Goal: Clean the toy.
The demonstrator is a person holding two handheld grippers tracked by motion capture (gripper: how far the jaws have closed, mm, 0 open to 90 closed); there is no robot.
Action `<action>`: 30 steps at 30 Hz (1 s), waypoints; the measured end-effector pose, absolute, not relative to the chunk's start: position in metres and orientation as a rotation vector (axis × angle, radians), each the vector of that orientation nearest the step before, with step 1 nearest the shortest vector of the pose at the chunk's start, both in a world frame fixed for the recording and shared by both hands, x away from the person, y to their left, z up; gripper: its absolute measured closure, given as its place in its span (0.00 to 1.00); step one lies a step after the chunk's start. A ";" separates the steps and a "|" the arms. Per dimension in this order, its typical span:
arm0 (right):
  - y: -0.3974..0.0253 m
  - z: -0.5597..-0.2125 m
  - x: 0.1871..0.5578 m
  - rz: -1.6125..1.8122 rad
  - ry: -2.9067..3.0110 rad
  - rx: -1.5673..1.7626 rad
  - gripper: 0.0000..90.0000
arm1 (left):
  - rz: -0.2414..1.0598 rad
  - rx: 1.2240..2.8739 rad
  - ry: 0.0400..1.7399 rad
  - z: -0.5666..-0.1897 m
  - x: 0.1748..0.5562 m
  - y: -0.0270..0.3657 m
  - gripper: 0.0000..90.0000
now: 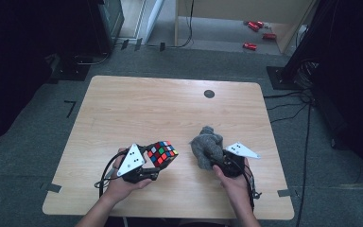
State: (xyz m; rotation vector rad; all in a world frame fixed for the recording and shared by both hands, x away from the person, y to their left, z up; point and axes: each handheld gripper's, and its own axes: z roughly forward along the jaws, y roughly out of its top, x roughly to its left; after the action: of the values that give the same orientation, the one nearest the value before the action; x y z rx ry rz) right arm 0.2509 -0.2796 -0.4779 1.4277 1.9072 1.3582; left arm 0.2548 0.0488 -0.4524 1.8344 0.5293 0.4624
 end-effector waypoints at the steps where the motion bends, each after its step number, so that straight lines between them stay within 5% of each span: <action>1: -0.281 -0.481 0.252 1.312 1.908 1.422 0.64 | 0.474 1.841 0.555 -0.454 0.257 0.049 0.38; 12: -0.294 -0.498 0.259 1.172 1.897 1.481 0.63 | 0.515 2.003 0.847 -0.479 0.286 0.054 0.38; 30: -0.298 -0.512 0.263 1.161 1.913 1.537 0.63 | 0.480 2.058 0.896 -0.504 0.301 0.050 0.37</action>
State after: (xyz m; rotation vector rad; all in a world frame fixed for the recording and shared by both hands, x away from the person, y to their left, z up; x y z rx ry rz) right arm 0.2635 -0.2982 -0.5119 1.5371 1.9127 1.1610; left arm 0.3007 0.0505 -0.5037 2.0584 0.8956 0.4796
